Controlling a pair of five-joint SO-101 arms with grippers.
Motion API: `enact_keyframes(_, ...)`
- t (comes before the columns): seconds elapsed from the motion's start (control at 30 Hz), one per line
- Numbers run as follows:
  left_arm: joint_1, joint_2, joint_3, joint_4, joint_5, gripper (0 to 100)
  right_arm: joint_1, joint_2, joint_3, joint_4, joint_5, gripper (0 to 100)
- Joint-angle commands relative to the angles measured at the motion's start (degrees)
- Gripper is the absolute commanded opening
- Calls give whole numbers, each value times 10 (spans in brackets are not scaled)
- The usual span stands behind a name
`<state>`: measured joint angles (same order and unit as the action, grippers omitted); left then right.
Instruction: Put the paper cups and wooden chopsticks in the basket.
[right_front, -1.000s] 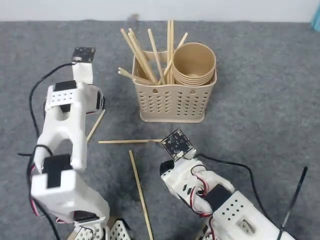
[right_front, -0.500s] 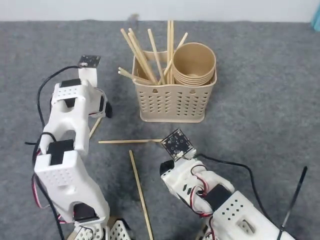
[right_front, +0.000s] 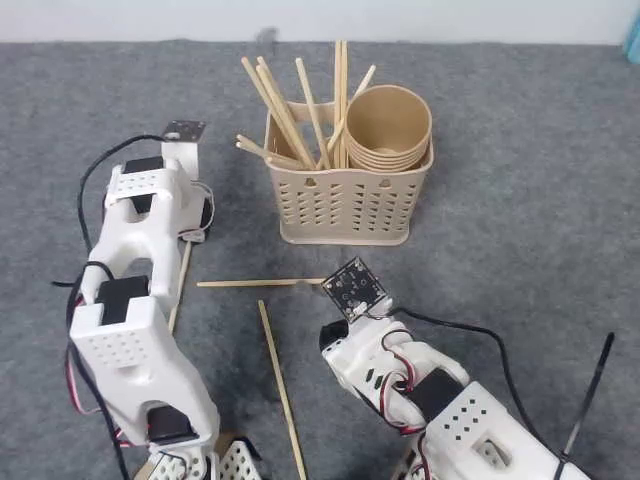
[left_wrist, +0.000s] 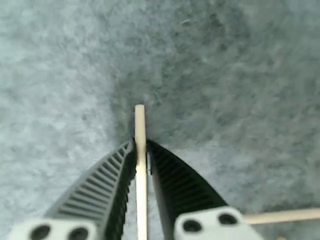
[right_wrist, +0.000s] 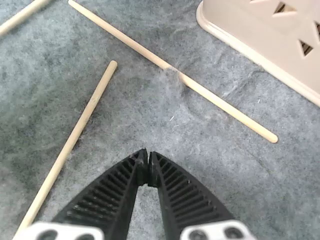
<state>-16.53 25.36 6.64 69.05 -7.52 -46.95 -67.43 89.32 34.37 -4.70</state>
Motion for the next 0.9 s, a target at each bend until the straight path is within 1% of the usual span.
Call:
enact_keyframes(0.0,-27,-5,-58,32,0,13,7,7,-5,-7,11,6)
enact_keyframes(0.23,-72,-5,-225,155,1,13,7,7,-5,-7,11,6)
enact_keyframes(0.4,-69,-5,-337,284,4,13,7,7,-5,-8,11,6)
enact_keyframes(0.47,-69,-5,-363,314,4,13,7,7,-5,-8,11,6)
enact_keyframes(0.6,-91,-21,-355,312,5,12,7,7,-5,-7,11,6)
enact_keyframes(0.67,-103,-40,-334,297,5,12,7,7,-6,-7,11,6)
enact_keyframes(0.77,-114,-86,-269,256,5,12,7,7,-6,-7,11,6)
enact_keyframes(0.87,-114,-158,-175,206,5,12,7,7,-6,-8,11,6)
